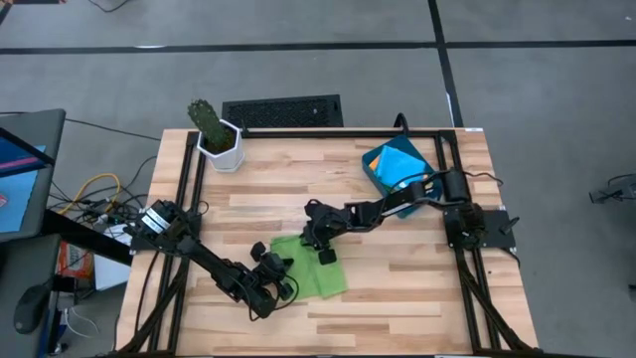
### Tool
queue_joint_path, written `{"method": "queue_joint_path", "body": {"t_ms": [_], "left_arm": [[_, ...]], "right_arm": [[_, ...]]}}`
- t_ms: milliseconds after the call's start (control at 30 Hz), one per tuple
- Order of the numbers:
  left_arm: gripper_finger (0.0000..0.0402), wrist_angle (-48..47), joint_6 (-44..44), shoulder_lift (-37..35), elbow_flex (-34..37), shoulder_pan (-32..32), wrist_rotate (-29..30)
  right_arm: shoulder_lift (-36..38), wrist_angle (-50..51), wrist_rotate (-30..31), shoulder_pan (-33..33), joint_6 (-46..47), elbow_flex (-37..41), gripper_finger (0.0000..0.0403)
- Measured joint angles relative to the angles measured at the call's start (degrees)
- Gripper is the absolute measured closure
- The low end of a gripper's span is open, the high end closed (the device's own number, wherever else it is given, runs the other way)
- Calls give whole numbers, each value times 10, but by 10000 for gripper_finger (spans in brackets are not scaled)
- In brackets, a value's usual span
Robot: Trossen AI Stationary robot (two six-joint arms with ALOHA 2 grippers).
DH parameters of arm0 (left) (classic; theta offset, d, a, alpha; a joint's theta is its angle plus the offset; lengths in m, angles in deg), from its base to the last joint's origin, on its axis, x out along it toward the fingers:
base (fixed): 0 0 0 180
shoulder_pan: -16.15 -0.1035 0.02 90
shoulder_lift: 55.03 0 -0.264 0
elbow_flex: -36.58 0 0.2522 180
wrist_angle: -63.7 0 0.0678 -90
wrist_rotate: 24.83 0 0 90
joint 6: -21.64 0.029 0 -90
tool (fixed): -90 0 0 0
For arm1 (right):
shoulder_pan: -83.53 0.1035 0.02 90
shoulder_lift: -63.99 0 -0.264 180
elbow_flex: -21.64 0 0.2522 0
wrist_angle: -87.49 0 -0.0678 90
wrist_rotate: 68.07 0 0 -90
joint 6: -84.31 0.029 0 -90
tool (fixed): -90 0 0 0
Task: Fold microfiber towels
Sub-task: Fold the green microfiber cloth
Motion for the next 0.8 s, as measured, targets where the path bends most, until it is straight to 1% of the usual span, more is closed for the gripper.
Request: {"method": "queue_joint_path", "body": {"t_ms": [100,367,433,567,733,800], "left_arm": [[395,0,0,0,0,0,0],[395,0,0,0,0,0,0],[395,0,0,0,0,0,0],[395,0,0,0,0,0,-1],[395,0,0,0,0,0,-1],[395,0,0,0,0,0,-2]], "right_arm": [[2,-3,0,0,-5,0,297],[2,3,0,4,-11,0,389],[2,3,0,4,-11,0,392],[2,3,10,4,3,0,385],[14,12,15,1,4,-1,396],[21,30,16,-1,7,1,393]]}}
